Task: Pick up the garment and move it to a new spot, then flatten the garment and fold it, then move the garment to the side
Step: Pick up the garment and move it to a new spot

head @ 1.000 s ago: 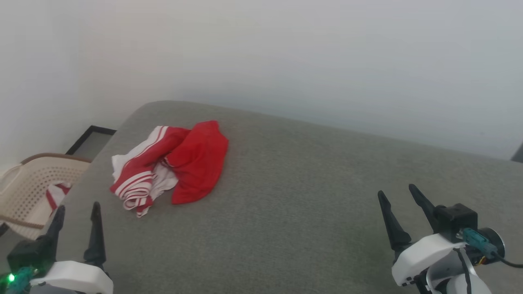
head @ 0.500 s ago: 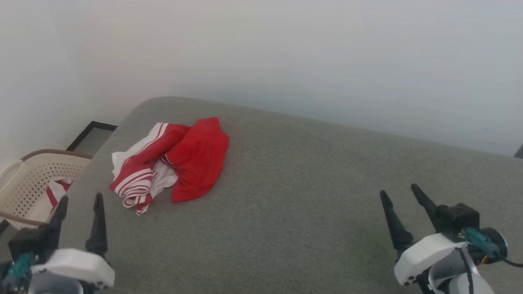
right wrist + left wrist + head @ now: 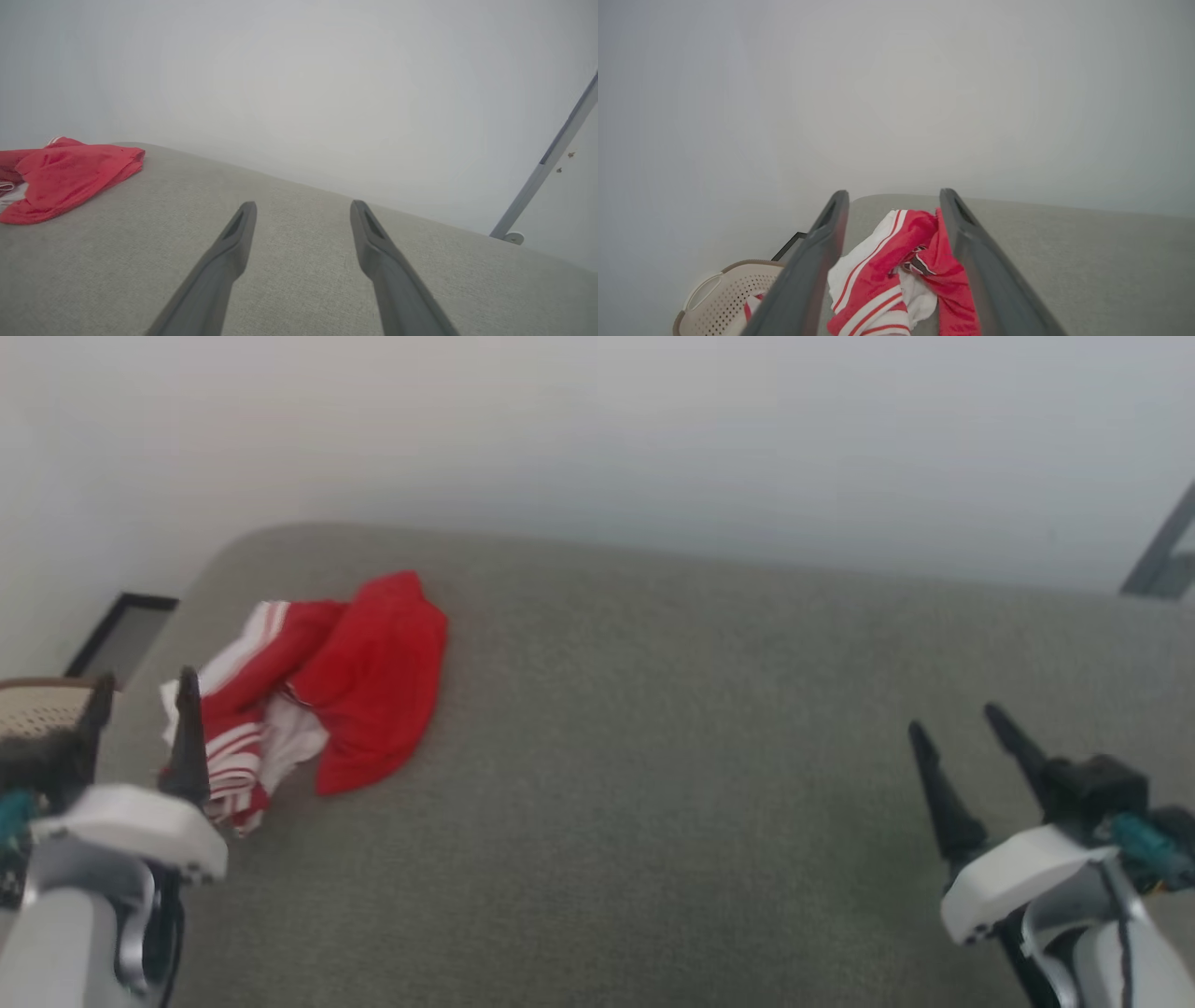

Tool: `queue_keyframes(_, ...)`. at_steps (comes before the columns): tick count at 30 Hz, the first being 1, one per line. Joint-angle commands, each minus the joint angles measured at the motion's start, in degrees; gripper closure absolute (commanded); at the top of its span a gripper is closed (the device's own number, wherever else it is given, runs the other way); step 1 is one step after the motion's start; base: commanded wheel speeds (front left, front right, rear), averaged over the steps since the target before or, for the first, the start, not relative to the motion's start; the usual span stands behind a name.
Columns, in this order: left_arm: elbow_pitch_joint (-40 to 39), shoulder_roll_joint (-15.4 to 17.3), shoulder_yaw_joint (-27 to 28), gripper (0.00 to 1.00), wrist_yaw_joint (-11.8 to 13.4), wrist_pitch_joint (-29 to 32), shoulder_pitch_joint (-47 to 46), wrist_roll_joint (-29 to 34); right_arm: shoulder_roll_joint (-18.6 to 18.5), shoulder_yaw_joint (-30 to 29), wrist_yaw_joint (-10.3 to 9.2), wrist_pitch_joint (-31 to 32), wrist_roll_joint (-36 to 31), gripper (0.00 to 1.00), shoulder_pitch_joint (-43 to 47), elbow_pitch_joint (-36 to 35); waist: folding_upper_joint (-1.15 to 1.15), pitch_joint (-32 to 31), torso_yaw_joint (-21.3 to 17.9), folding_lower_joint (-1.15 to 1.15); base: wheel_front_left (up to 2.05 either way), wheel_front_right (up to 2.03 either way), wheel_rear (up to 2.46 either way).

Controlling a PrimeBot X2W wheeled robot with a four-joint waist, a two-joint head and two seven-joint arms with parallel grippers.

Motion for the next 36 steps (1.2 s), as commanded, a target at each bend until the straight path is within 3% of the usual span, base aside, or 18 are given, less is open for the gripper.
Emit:
queue_keyframes(1, 0.3, 0.0, -0.3, 0.00, -0.2, 0.2, -1.1, 0.2, -0.2, -0.2, 0.00, 0.1, -0.1, 0.00, -1.0, -0.7, 0.00, 2.8, -2.1, 0.00, 0.00, 0.00, 0.00)
queue_keyframes(13, 13.7, 1.6, -2.9, 0.00, -1.2, 5.5, -15.4, 0.4, -3.4, -1.2, 0.00, 2.2, 0.6, 0.00, -4.4, -7.1, 0.00, 14.7, -6.6, 0.00, 0.00, 0.00, 0.00)
queue_keyframes(21, 27.2, 1.8, -5.3, 0.00, -2.3, 18.3, -24.3, -1.1, -4.5, -1.1, 0.00, 3.0, 0.6, 0.00, -6.3, -9.0, 0.00, 19.3, -7.4, 0.00, 0.00, 0.00, 0.00)
queue_keyframes(29, 39.1, -0.3, -7.0, 0.00, -3.6, 30.8, -30.4, -3.6, -5.4, -0.9, 0.00, 3.8, 0.6, 0.00, -7.6, -10.0, 0.00, 21.8, -7.5, 0.00, 0.00, 0.00, 0.00)
queue_keyframes(35, 44.0, -0.9, -8.5, 0.00, -4.7, 30.7, -32.8, -3.9, -5.2, -0.4, 0.00, 4.1, 0.7, 0.00, -8.6, -9.5, 0.00, 22.0, -7.7, 0.00, 0.00, 0.00, 0.00)
queue_keyframes(36, 44.3, -0.6, -8.4, 0.07, -4.5, 30.0, -33.2, -3.8, -5.1, -0.4, 0.00, 3.9, 0.7, 0.00, -8.6, -9.3, 0.00, 21.8, -7.6, 0.00, 0.00, 0.00, 0.00)
